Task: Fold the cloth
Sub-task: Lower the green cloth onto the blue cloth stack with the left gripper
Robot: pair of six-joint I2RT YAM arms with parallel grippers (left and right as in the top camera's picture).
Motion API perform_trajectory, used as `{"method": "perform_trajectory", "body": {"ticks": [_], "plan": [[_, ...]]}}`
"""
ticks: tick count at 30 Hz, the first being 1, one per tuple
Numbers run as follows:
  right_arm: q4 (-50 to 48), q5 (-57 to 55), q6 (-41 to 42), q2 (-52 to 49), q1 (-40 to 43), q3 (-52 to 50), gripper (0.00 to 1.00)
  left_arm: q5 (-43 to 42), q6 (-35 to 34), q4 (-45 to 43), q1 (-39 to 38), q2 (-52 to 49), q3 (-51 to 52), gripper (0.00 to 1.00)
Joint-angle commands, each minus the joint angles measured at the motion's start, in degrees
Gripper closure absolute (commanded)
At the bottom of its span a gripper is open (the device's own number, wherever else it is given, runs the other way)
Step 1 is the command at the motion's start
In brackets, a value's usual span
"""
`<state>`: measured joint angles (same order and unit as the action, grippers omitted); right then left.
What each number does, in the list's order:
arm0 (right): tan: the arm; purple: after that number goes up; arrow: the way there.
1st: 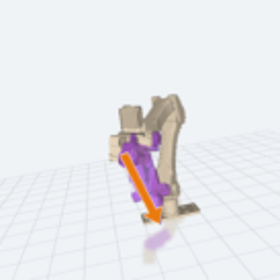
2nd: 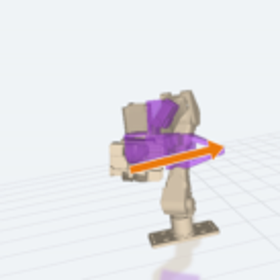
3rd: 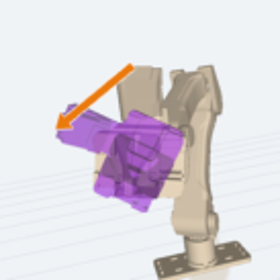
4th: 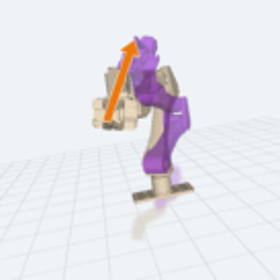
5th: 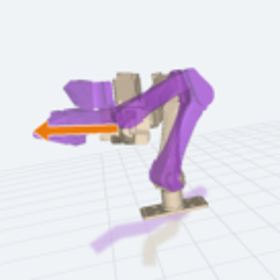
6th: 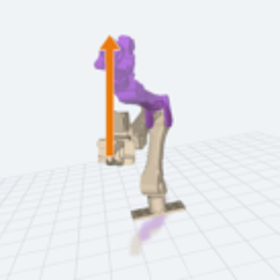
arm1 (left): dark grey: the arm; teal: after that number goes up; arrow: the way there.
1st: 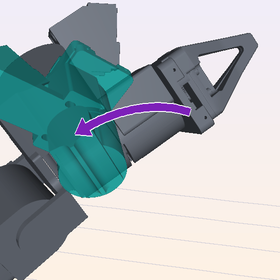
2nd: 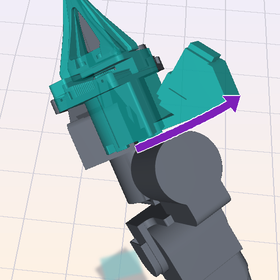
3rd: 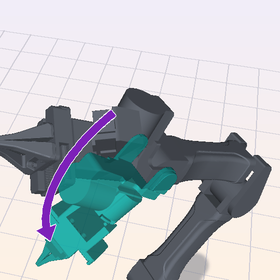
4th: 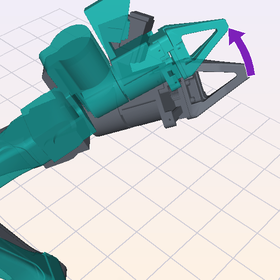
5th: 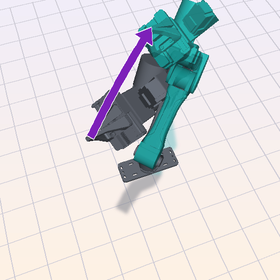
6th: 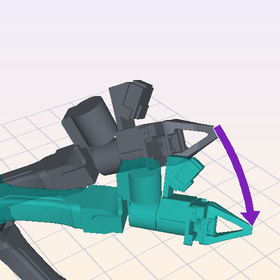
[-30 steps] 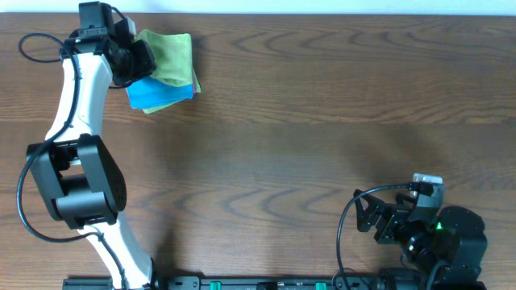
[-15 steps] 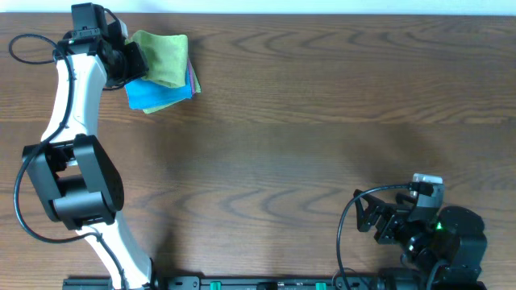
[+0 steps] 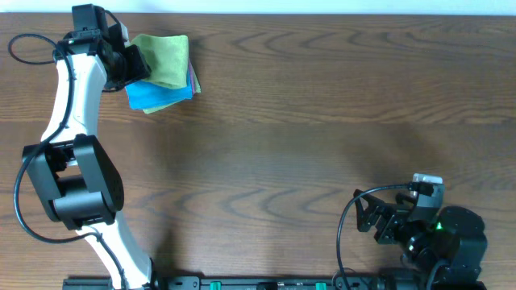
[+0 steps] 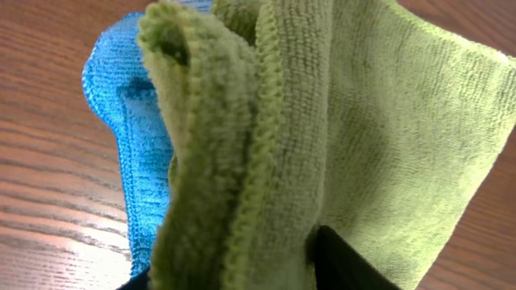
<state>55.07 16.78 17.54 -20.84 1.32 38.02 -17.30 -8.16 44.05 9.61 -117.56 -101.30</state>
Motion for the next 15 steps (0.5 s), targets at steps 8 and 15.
{"method": "perform_trajectory", "body": {"ticks": [8,15], "plan": [[0.04,0.39,0.68,0.33,0.57,-0.35,0.01,4.44,3.06,1.86,0.24,-0.07,-0.98,0.41],[0.04,0.39,0.68,0.31,0.57,-0.35,0.01,4.35,3.04,2.23,0.24,0.37,-0.98,0.36]]}}
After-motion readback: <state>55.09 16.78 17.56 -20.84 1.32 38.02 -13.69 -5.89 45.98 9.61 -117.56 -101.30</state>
